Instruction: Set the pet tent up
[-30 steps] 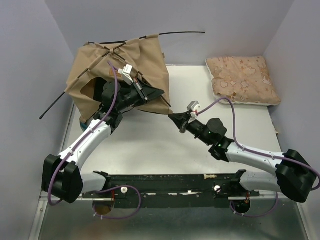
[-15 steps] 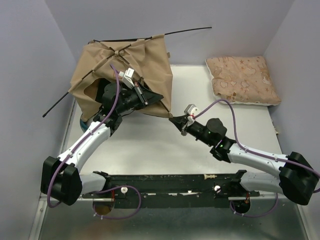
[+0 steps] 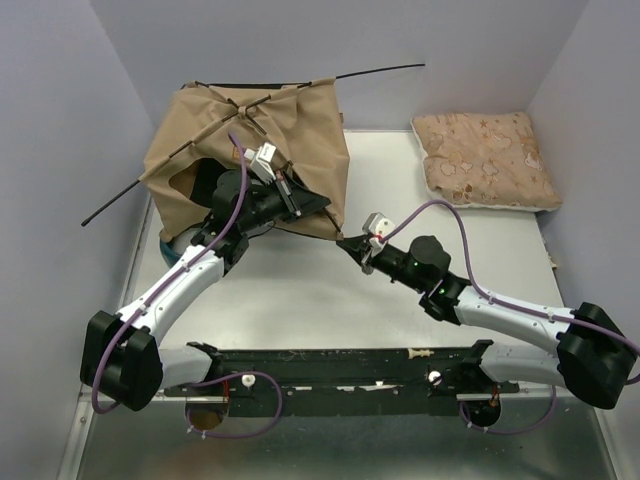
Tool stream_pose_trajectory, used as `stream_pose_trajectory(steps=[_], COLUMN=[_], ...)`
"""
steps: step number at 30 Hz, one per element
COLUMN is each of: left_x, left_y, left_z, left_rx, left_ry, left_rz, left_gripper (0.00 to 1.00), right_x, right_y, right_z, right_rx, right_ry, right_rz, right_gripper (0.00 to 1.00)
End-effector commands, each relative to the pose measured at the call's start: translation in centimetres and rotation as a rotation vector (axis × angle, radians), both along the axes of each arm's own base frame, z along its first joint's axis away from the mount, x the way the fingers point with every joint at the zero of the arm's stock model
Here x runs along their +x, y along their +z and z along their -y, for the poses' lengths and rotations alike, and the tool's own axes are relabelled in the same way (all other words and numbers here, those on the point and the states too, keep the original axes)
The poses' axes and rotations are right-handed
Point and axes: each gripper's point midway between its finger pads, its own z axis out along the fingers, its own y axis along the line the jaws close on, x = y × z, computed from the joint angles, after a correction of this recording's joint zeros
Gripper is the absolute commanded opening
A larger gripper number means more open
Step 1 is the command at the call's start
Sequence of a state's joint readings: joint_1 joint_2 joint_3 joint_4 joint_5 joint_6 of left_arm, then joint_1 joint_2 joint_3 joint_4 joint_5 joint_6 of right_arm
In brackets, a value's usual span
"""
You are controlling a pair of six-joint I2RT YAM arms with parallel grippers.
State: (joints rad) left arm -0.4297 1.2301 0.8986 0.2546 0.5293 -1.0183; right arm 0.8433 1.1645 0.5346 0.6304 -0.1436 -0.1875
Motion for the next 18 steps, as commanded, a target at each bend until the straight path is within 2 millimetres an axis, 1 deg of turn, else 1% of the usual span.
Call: stream_pose_trajectory(steps=[1, 6, 12, 18], left_x=[0.7, 0.7, 0.9, 0.8], left_y=[-0.4, -0.9, -1.7, -1.9], left_z=[-0.9, -1.0, -0.8, -0.5], left_rx=[0.045, 0.068, 0.121, 0.182], left_ry=[0.060, 0.067, 0.074, 0.085], left_rz=[0.057, 0.054, 0.049, 0.066], left_gripper=[0.00, 0.00, 0.00, 0.00], right_x=[-0.3, -0.5, -0.9, -1.3], right_y=[0.9, 0.8, 0.6, -0.9], right_z=[-0.2, 0.0, -0.3, -0.9], right_rx=[0.001, 0.000, -0.022, -0.120], right_ry=[0.019, 0.021, 0.056, 0.118], right_rz=[0.025, 0.024, 0.040, 0.052], right_gripper=[0.01, 0.01, 0.01, 0.01])
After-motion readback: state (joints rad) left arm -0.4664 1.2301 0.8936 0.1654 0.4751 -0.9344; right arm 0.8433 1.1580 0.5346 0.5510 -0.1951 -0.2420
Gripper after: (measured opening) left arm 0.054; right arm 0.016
